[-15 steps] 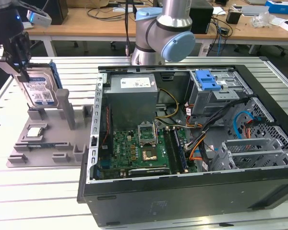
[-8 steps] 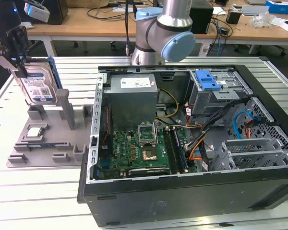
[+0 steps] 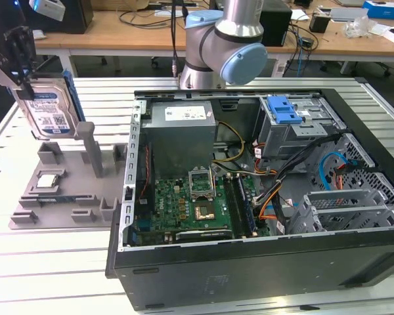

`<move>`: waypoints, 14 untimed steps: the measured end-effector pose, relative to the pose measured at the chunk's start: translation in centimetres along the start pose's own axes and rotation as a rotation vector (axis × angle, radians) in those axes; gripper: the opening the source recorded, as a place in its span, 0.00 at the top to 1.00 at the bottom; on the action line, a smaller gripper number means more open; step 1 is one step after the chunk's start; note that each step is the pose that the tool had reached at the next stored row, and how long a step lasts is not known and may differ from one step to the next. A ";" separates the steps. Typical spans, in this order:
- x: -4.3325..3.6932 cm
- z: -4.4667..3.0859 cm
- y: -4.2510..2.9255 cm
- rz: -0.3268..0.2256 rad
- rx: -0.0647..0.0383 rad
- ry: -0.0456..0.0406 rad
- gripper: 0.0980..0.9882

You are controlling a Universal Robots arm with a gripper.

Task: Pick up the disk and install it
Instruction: 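Pick up the disk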

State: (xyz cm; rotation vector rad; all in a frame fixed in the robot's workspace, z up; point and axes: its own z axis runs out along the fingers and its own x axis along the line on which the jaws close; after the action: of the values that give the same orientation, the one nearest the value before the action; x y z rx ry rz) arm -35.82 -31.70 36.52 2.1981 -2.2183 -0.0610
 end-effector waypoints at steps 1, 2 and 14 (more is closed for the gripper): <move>-0.01 -0.38 0.02 0.000 0.000 0.0000 0.70; -0.01 -0.64 0.03 0.000 0.000 0.0000 0.70; -0.06 -3.54 0.15 0.000 0.000 0.0001 0.70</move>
State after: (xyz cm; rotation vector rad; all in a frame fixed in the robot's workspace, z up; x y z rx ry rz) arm -35.82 -31.69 40.07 2.1981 -2.2182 -0.0609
